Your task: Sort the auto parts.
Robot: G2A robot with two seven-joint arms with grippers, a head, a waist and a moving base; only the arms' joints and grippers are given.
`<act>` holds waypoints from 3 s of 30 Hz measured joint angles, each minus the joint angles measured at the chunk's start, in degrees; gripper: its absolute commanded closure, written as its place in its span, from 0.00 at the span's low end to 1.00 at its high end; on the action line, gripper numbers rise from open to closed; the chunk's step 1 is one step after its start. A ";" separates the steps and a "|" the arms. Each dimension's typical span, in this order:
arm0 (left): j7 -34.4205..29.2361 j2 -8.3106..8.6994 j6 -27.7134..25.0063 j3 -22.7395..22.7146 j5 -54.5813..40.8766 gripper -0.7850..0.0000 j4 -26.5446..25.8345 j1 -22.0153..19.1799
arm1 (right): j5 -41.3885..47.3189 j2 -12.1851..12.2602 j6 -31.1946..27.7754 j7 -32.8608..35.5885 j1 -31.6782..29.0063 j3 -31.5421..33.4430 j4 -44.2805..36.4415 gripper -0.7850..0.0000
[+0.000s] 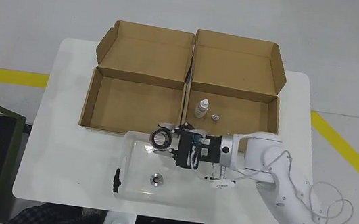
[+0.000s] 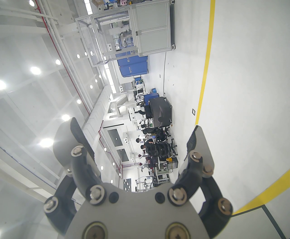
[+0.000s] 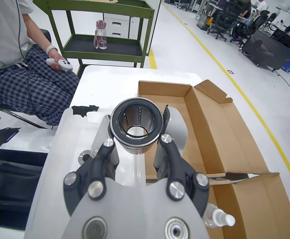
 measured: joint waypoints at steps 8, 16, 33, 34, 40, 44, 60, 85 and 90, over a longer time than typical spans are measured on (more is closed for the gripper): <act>0.00 0.00 0.00 0.00 0.00 0.00 0.00 0.00 | 1.46 0.53 -0.11 -1.78 -1.32 2.88 -1.32 1.00; 0.00 0.00 0.00 0.00 0.00 0.00 0.00 0.00 | 2.32 0.82 0.02 -2.77 -1.80 4.53 -2.34 1.00; 0.00 0.00 0.00 0.00 0.00 0.00 0.00 0.00 | 0.97 0.36 2.77 -2.20 -0.11 2.47 0.77 1.00; 0.00 0.00 0.00 0.00 0.00 0.00 0.00 0.00 | 0.65 0.26 3.12 -1.90 0.24 2.07 1.10 1.00; 0.00 0.00 0.00 0.00 0.00 0.00 0.00 0.00 | -0.61 -0.53 5.23 -1.13 2.85 -0.66 3.84 1.00; 0.00 0.00 0.00 0.00 0.00 0.00 0.00 0.00 | -1.41 -1.29 6.79 -0.96 5.07 -2.93 6.12 1.00; 0.00 0.00 0.00 0.00 0.00 0.00 0.00 0.00 | -1.84 -5.65 15.93 3.82 15.48 -11.94 18.16 1.00; 0.00 0.00 0.00 0.00 0.00 0.00 0.00 0.00 | -3.46 -14.90 19.04 5.39 29.54 -23.94 41.76 0.87; 0.00 0.00 0.00 0.00 0.00 0.00 0.00 0.00 | -4.15 -16.16 18.34 4.97 30.73 -24.84 44.78 0.79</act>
